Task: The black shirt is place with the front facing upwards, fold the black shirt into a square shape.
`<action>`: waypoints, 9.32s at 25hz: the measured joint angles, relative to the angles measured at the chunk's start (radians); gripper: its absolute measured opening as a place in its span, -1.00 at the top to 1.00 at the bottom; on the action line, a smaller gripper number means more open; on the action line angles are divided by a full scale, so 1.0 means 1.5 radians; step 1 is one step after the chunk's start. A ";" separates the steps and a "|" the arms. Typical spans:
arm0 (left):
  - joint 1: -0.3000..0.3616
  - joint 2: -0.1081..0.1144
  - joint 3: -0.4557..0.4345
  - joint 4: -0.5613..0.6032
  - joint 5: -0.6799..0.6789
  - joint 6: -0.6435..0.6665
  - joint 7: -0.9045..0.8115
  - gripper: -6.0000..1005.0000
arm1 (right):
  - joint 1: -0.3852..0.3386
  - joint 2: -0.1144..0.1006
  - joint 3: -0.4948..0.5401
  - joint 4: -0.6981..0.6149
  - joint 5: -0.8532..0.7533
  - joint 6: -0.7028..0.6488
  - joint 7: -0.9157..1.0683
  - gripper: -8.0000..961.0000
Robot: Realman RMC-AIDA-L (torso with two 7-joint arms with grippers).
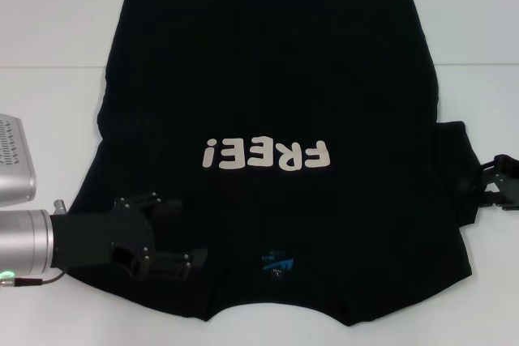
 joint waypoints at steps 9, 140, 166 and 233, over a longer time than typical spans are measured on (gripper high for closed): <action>0.000 0.000 0.000 0.000 0.000 -0.001 0.000 -0.89 | 0.000 -0.001 -0.002 0.001 0.000 0.004 0.000 0.41; -0.116 0.187 -0.208 -0.137 0.318 0.061 -0.890 -0.87 | -0.191 0.129 -0.088 -0.025 0.400 -0.171 -1.222 -0.97; -0.114 0.188 -0.231 -0.184 0.314 0.018 -0.907 -0.86 | -0.195 0.129 -0.099 -0.025 0.400 -0.171 -1.223 -0.97; -0.143 0.182 -0.247 -0.227 0.312 -0.015 -0.905 -0.86 | -0.199 0.130 -0.099 -0.023 0.400 -0.171 -1.218 -0.97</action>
